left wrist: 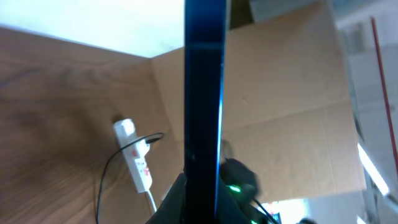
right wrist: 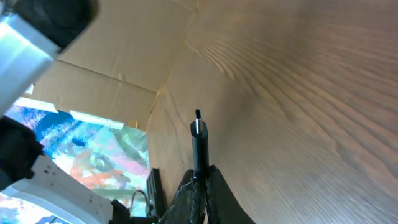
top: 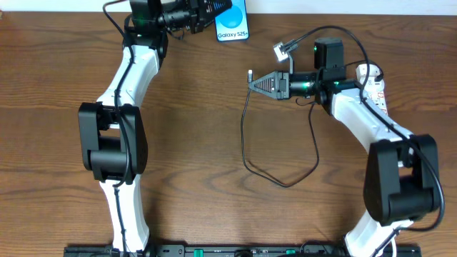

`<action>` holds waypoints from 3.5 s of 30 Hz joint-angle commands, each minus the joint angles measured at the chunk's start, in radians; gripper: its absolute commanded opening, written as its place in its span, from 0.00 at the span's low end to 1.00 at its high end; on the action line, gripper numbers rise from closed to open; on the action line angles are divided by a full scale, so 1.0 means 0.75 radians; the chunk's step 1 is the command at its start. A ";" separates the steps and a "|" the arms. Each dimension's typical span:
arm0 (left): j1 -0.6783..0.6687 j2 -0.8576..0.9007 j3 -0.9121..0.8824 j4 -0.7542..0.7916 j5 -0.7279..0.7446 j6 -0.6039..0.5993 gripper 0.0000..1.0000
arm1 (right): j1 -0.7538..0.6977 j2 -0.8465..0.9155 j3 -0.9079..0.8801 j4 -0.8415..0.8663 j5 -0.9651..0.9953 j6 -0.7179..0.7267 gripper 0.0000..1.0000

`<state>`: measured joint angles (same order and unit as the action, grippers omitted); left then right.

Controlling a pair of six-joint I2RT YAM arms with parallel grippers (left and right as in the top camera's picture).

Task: Plug charger to phone and switch on socket
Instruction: 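Lift the plug with the right gripper toward the phone's bottom edge, then align the plug tip under the phone's bottom port with the right gripper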

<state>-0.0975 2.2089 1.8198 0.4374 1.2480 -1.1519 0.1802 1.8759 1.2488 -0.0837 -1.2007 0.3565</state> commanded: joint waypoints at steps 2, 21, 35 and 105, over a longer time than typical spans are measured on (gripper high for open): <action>-0.006 -0.028 0.022 -0.023 -0.051 0.120 0.08 | 0.028 -0.103 0.046 0.002 0.056 0.024 0.01; -0.087 -0.028 0.022 -0.009 0.180 0.176 0.07 | 0.038 -0.114 0.084 0.003 0.097 0.104 0.01; -0.088 -0.028 0.022 -0.009 0.224 0.133 0.07 | 0.041 -0.114 0.084 0.009 0.133 0.134 0.01; -0.087 -0.028 0.022 -0.008 0.212 0.098 0.07 | 0.041 -0.114 0.084 0.088 0.087 0.209 0.01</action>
<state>-0.1673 2.2089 1.8198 0.4202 1.3815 -1.0737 0.2192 1.8015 1.2896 -0.0235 -1.1328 0.4934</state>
